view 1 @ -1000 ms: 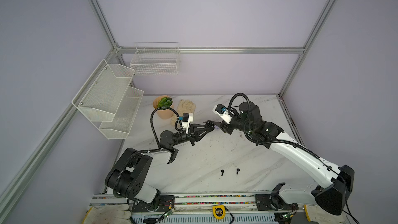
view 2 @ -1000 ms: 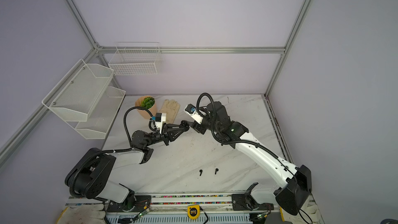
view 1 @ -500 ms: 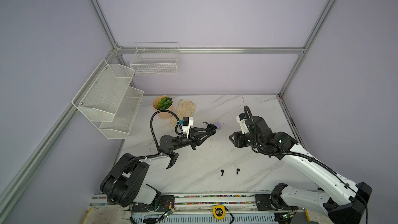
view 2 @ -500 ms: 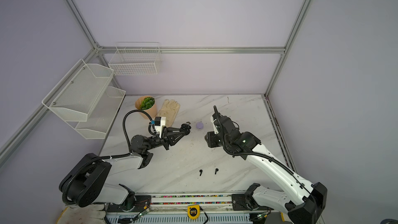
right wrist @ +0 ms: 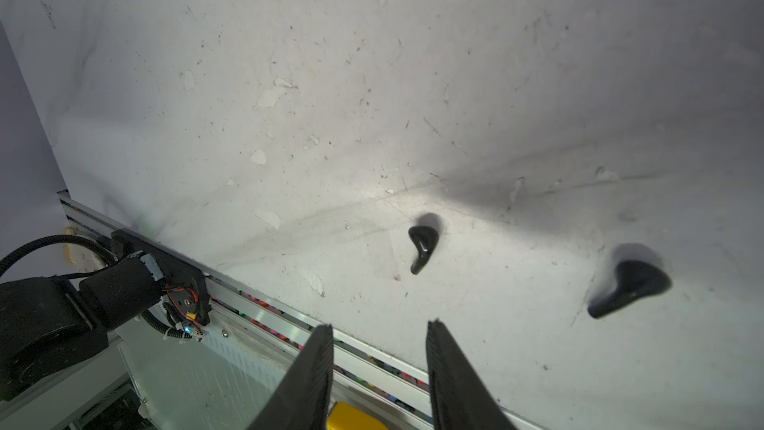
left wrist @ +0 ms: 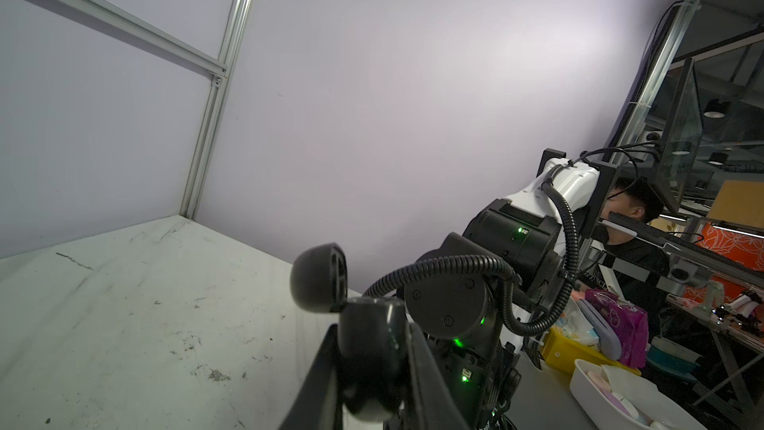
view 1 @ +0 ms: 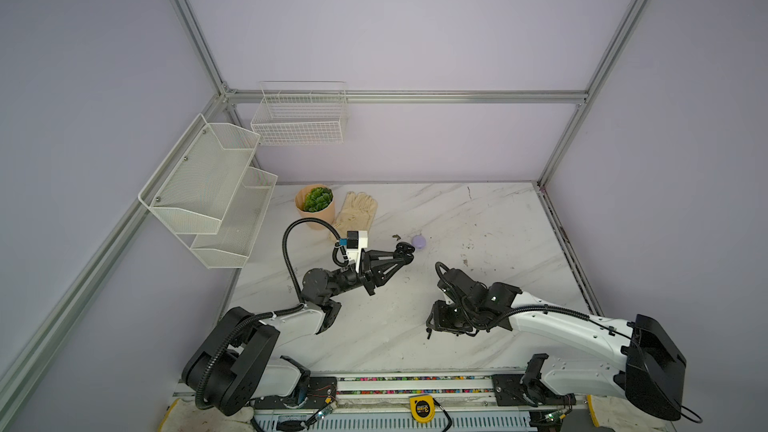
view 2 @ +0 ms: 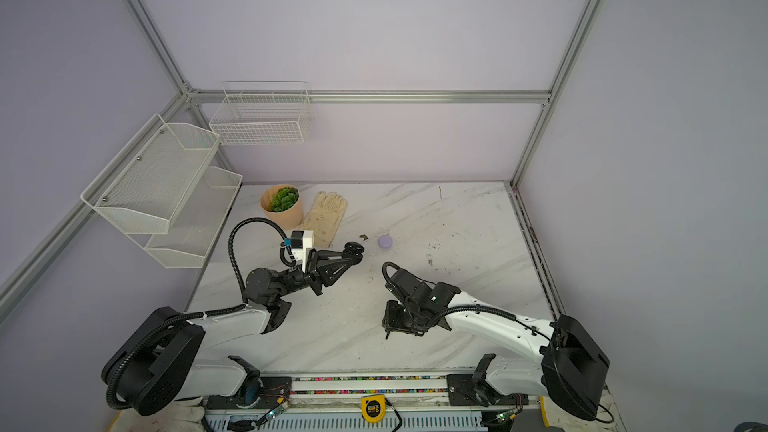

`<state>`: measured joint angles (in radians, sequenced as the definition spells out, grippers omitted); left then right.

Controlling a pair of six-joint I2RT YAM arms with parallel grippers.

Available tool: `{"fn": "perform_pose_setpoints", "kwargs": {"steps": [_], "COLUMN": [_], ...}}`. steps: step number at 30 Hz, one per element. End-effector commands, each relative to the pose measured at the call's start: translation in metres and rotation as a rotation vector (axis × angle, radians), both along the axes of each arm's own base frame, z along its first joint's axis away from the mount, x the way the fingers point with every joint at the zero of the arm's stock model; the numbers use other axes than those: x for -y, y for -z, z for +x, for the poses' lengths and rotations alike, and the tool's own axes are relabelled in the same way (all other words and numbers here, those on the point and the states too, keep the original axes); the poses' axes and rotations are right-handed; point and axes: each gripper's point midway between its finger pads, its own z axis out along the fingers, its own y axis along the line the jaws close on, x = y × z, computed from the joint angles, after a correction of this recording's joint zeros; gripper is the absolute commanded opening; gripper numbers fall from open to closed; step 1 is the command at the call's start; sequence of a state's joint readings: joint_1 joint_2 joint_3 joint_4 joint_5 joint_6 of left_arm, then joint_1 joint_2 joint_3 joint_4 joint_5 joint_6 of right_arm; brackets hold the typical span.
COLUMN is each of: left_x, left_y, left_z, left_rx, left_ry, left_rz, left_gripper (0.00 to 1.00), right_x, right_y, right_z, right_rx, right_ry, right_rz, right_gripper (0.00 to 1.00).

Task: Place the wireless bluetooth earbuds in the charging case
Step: 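Move the right gripper down toward the black earbuds nearer the robot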

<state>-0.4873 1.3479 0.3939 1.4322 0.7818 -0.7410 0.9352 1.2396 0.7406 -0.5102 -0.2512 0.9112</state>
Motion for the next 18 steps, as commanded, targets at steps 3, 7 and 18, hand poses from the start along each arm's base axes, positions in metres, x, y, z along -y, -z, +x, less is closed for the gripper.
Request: {"fn": "perform_pose_setpoints", "kwargs": {"steps": [3,7,18], "left_x": [-0.003,-0.004,-0.004], "left_y": [-0.004,-0.002,0.0], "left_z": [-0.009,-0.009,-0.008], "left_rx": [0.045,0.046,0.04], "left_ry": [0.003,-0.003,-0.006], "left_rz": [-0.022,-0.02,-0.017], "left_gripper": [0.0,0.0,0.0], "right_x": [-0.007,-0.008,-0.004], "right_y": [0.009,0.021,0.041], "right_z": [-0.003,-0.003,-0.003], "right_rx": [-0.051,-0.057,-0.065], "right_ry": [0.075,0.058,0.047], "right_rz": [0.044,0.012,-0.042], "right_gripper": [0.41,0.39,0.34]}}
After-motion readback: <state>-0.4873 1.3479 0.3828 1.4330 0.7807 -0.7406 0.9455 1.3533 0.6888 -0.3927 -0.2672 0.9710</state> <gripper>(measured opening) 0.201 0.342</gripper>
